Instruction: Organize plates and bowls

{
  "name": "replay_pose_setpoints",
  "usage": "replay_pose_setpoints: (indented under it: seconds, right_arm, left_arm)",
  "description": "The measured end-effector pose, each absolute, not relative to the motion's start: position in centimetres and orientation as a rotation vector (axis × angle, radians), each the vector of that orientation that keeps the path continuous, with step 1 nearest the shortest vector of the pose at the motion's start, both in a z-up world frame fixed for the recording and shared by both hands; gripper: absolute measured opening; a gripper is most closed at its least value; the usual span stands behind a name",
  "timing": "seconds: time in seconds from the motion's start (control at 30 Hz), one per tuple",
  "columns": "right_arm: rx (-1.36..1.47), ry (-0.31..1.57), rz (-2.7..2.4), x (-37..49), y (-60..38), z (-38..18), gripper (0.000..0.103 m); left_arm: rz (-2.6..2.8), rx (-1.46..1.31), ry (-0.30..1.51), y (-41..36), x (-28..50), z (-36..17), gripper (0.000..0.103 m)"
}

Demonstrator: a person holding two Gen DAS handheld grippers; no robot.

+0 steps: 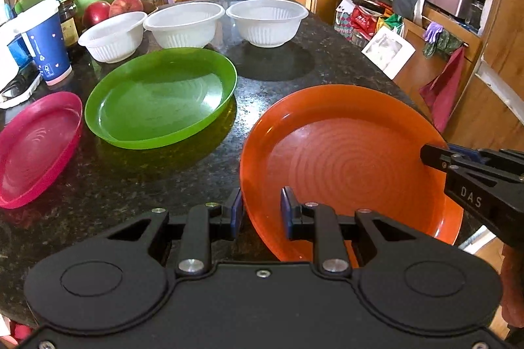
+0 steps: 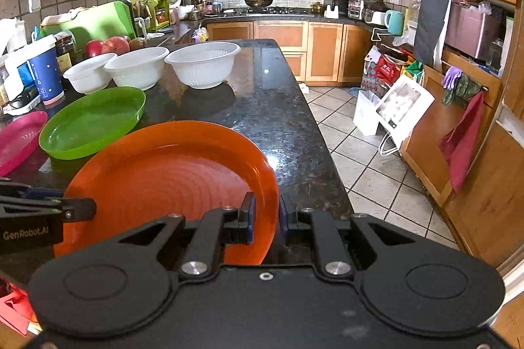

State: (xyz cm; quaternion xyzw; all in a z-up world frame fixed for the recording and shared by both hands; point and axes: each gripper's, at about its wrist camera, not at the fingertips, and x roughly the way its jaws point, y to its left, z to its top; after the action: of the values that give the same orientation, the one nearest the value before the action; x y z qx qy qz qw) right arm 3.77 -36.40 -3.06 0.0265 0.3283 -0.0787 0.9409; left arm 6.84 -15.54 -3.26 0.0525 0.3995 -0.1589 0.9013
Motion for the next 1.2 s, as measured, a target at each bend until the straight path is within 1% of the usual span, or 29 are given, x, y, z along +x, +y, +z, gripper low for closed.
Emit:
replay_pose_setpoints:
  seconds: [0.5,0.57,0.6,0.67,0.73,0.77,0.8,0.83,0.9,1.07,1.2]
  right_arm:
    - [0.068,0.688,-0.132,4.4,-37.4,-3.7,0.017]
    - [0.07,0.694,-0.131,4.5,-37.4,-3.8,0.02]
    - [0.072,0.696,-0.129,4.5,-37.4,-3.8,0.02]
    - [0.068,0.68,-0.134,4.4,-37.4,-3.7,0.02]
    - [0.051,0.652,-0.143,4.4,-37.3,-3.4,0.025]
    - [0.042,0.636,-0.148,4.3,-37.2,-3.2,0.03]
    - [0.035,0.621,-0.153,4.2,-37.1,-3.0,0.032]
    - [0.029,0.604,-0.16,4.2,-37.1,-2.8,0.032]
    - [0.022,0.563,-0.169,3.9,-37.1,-2.3,0.032]
    - [0.026,0.442,-0.2,3.2,-36.7,-1.2,0.032]
    - [0.043,0.39,-0.186,3.2,-35.9,-0.3,0.033]
  left_arm:
    - [-0.283,0.119,0.825,-17.2,6.9,-3.5,0.032]
    - [-0.282,0.123,0.821,-17.3,6.9,-3.5,0.032]
    - [-0.282,0.122,0.819,-17.4,6.9,-3.5,0.033]
    - [-0.276,0.12,0.816,-17.4,6.9,-3.4,0.04]
    - [-0.266,0.118,0.802,-17.2,6.7,-3.2,0.041]
    - [-0.255,0.118,0.795,-17.2,6.7,-3.1,0.042]
    - [-0.245,0.117,0.787,-17.1,6.5,-2.9,0.043]
    - [-0.237,0.116,0.778,-17.0,6.4,-2.7,0.048]
    - [-0.22,0.108,0.758,-16.7,6.1,-2.2,0.051]
    - [-0.184,0.096,0.732,-15.7,5.4,-1.1,0.051]
    - [-0.147,0.063,0.727,-13.9,4.9,-0.6,0.052]
